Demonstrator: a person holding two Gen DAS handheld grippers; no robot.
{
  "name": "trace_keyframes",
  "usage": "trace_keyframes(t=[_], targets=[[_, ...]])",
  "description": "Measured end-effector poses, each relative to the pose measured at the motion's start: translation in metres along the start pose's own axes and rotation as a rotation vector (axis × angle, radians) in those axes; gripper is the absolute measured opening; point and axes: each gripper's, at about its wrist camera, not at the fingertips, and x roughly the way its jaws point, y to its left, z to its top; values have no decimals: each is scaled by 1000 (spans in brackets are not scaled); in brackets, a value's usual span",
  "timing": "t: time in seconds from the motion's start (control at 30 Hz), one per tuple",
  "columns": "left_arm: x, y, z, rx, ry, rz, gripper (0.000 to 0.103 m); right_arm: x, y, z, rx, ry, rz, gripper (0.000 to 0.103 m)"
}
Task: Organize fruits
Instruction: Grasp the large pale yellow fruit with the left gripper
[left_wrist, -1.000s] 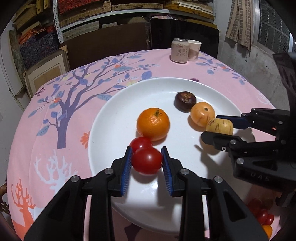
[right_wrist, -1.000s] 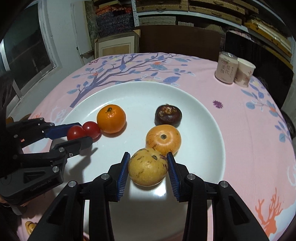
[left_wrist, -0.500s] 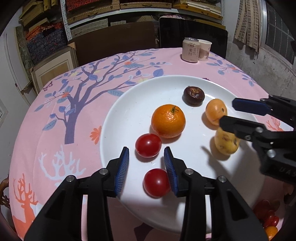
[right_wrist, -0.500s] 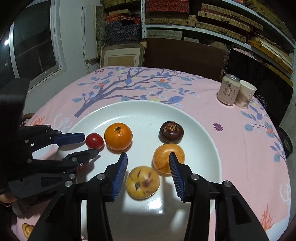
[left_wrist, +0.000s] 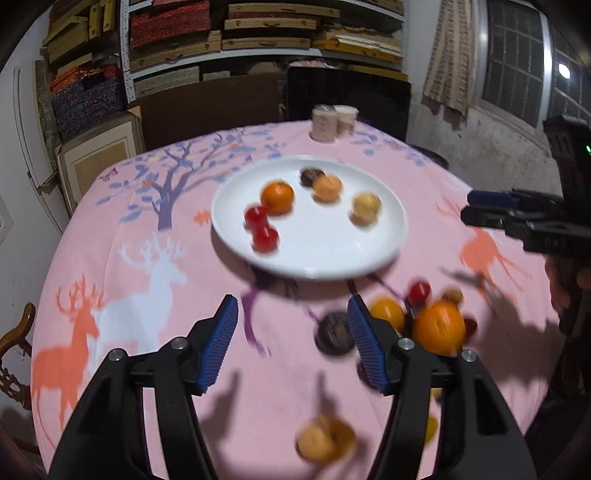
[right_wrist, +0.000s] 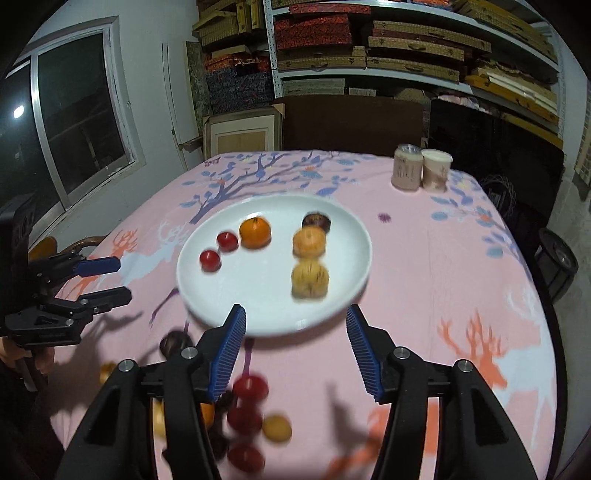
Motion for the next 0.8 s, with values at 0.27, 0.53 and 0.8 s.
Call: trace_keyframes(t=[0.27,0.53,0.8], targets=[[-3,-25,-72,24,64,31,60,-10,6,-75,52,62,15,57],[19,-27,-80,14,106,30,40,-10,14,-98,4,87,-18,51],[9,-14,-80,-70,51,-1,40,5,36,-96,-67,98,20,46]])
